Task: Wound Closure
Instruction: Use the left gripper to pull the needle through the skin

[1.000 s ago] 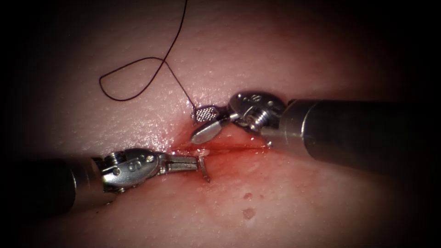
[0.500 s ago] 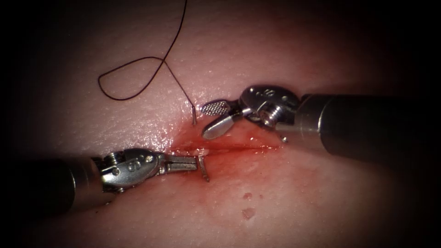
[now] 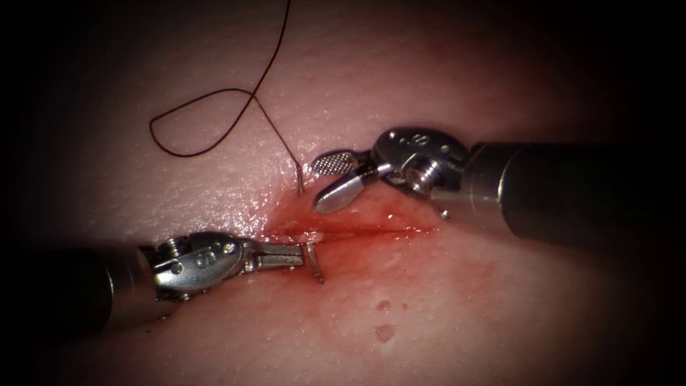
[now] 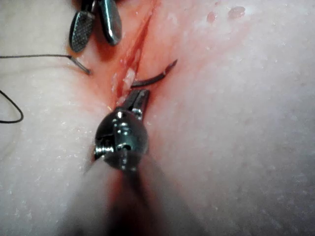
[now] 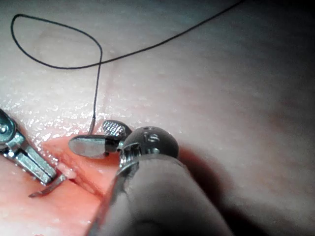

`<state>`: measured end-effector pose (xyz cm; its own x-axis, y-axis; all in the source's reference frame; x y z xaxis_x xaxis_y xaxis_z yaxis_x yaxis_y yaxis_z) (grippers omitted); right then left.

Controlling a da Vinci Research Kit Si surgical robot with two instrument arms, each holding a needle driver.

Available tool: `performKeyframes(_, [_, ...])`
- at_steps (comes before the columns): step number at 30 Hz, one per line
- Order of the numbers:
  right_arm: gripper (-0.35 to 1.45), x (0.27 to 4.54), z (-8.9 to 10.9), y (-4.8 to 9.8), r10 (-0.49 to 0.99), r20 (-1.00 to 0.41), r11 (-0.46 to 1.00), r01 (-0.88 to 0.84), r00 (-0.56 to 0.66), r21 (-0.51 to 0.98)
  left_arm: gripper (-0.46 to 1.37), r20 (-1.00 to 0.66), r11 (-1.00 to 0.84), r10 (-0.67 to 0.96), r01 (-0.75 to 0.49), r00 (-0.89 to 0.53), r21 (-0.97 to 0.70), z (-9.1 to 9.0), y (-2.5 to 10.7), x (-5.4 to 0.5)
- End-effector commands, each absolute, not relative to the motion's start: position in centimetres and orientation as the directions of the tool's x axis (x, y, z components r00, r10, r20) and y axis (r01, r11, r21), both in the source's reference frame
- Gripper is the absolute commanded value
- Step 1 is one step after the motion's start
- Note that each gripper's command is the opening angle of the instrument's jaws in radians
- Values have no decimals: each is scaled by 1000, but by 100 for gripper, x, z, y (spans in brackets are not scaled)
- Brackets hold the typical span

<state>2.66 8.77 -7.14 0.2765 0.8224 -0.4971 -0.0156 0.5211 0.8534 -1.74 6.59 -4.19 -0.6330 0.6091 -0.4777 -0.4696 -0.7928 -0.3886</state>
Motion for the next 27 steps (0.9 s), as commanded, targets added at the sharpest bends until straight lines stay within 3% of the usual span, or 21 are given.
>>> performKeyframes(1, [87, 266, -713, 877, 822, -497, 520, -12, 277, 854, -35, -478, -793, 609, -465, -633, -395, -418, 659, -174])
performKeyframes(27, [87, 266, -713, 877, 822, -497, 520, -12, 277, 854, -35, -478, -793, 609, -465, -633, -395, -418, 659, -174])
